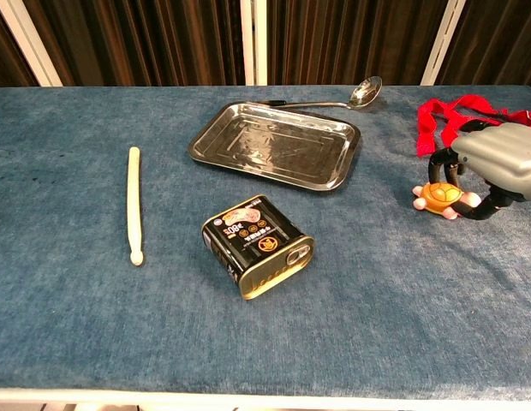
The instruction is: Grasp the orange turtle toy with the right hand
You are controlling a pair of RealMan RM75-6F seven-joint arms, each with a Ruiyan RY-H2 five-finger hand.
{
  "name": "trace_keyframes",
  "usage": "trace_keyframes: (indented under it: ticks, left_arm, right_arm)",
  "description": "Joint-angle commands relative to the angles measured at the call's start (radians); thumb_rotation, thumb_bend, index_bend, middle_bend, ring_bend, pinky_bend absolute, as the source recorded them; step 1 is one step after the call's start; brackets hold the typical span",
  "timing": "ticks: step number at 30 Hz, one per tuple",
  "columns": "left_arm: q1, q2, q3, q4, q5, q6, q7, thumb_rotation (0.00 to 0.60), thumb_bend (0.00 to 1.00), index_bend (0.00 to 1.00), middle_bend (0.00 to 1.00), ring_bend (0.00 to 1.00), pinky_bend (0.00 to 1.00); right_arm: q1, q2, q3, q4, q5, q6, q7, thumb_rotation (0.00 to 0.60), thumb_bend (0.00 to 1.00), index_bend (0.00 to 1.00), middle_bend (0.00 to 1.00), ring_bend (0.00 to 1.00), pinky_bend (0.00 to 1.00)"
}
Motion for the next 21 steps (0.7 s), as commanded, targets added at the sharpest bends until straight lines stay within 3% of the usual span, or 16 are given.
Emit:
trace_keyframes:
  ticks: [1,5,9,16,21]
  left_arm:
    - [0.0,0.0,0.0,0.0,-0.001,-0.002,0.001,0.6,0.11,0.16,0.09,0.0,0.04]
    - [-0.001,-0.001,0.001,-0.002,-0.002,-0.006,0.002,0.6,0.11,0.16,0.09,0.0,0.04]
    - [-0.002,0.0,0.001,-0.004,-0.003,-0.007,0.004,0.6,0.11,0.16,0.09,0.0,0.04]
    - [-0.001,-0.001,0.002,0.001,-0.008,-0.012,-0.004,0.6,0.11,0.16,0.09,0.0,0.04]
    - [-0.001,-0.003,0.003,0.007,-0.008,-0.014,-0.009,0.6,0.11,0.16,0.09,0.0,0.04]
  right_arm:
    - [-0.007,0.037,0.0,-0.04,0.009,-0.008,0.009,0.6,0.1,0.1,0.2,0.01,0.0]
    - [-0.01,0.06,-0.003,-0.065,0.01,-0.013,0.017,0.6,0.09,0.04,0.13,0.0,0.0]
    - [-0.008,0.063,-0.006,-0.07,0.01,-0.023,0.019,0.6,0.1,0.07,0.2,0.0,0.0]
    - [-0.004,0.03,-0.013,-0.035,-0.033,-0.012,0.033,0.6,0.15,0.32,0.38,0.03,0.0]
    - [-0.002,0.007,-0.019,-0.011,-0.021,-0.02,0.0,0.6,0.25,0.61,0.55,0.15,0.0]
